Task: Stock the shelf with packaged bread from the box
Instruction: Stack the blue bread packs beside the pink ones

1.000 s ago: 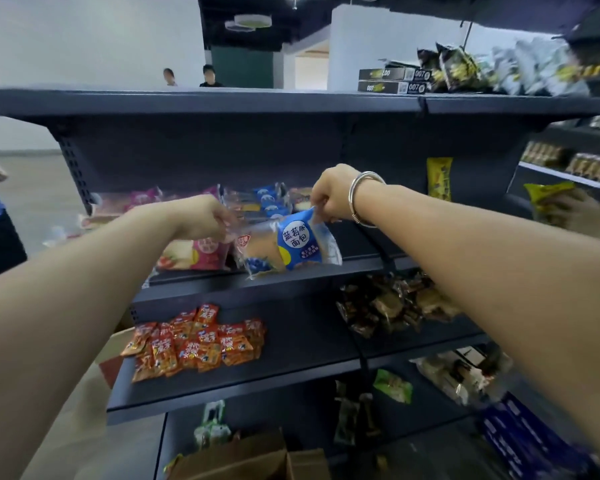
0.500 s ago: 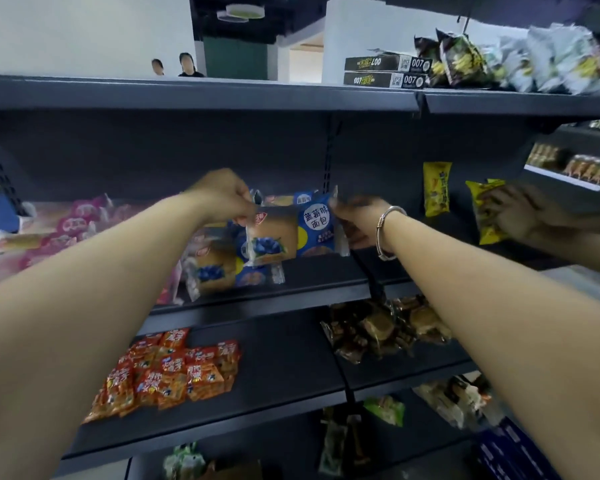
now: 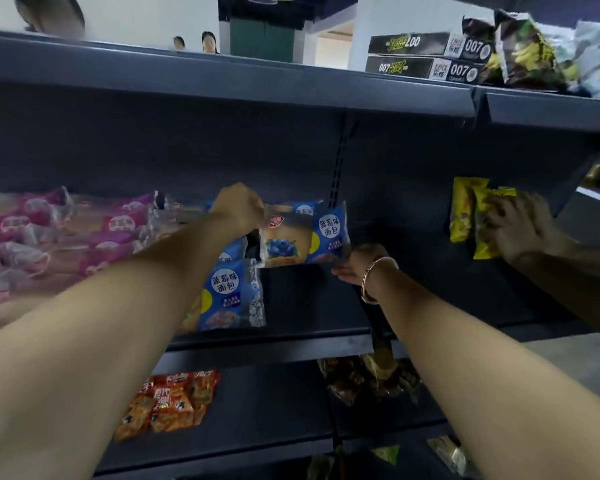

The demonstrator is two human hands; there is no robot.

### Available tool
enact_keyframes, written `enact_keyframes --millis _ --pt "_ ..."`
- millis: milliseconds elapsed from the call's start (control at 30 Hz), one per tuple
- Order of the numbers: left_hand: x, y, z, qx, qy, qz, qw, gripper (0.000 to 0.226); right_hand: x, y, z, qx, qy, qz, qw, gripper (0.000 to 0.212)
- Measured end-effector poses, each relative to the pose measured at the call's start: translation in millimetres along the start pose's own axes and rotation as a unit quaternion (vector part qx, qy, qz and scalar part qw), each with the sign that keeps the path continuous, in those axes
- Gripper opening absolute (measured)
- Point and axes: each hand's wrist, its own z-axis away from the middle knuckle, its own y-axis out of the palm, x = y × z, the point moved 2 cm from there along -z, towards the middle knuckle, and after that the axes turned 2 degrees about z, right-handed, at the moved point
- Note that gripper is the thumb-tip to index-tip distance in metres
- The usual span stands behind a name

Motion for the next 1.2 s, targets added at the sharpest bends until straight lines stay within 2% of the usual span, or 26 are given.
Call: enact_keyframes --millis 133,267,367,467,533,633,700,800,933,1200 --pt "5 12 -12 -0.023 0.003 0.010 1.000 0.026 -13 5 -30 -0.021 -0.020 0.011 1.000 0.024" --pt "14 15 -20 -0.010 -0.009 0.022 1.000 0.024 -14 2 -50 -0.047 -0.044 0.028 0.998 0.014" --pt "15 13 -26 -0.013 -0.007 0.028 0.999 0.024 -11 1 -55 -0.043 -0.062 0.026 0.997 0.025" --pt "14 16 -28 -0.008 -0.011 0.020 1.000 0.020 -14 0 -62 -0.049 -0.067 0.053 0.995 0.020" --pt "16 21 -26 -0.005 -0.013 0.006 1.000 0.020 -19 1 -64 -0.057 -0.070 0.108 0.990 0.013" --pt "21 27 -25 0.011 -0.001 -0.022 1.000 0.024 -21 2 -64 -0.075 -0.084 0.294 0.949 0.029" --pt "25 29 -26 0.026 0.005 -0.050 0.998 0.024 -21 4 -62 -0.079 -0.077 0.338 0.935 0.030" --pt "30 30 -28 0.039 0.013 -0.091 0.995 0.024 -24 9 -65 -0.073 -0.051 0.327 0.941 0.032" --pt "29 30 -28 0.049 0.008 -0.115 0.992 0.033 -30 16 -77 -0.036 -0.020 0.190 0.981 0.031" --pt "31 29 -27 0.026 0.011 -0.200 0.979 0.031 -27 20 -71 -0.018 -0.021 0.216 0.976 0.025"
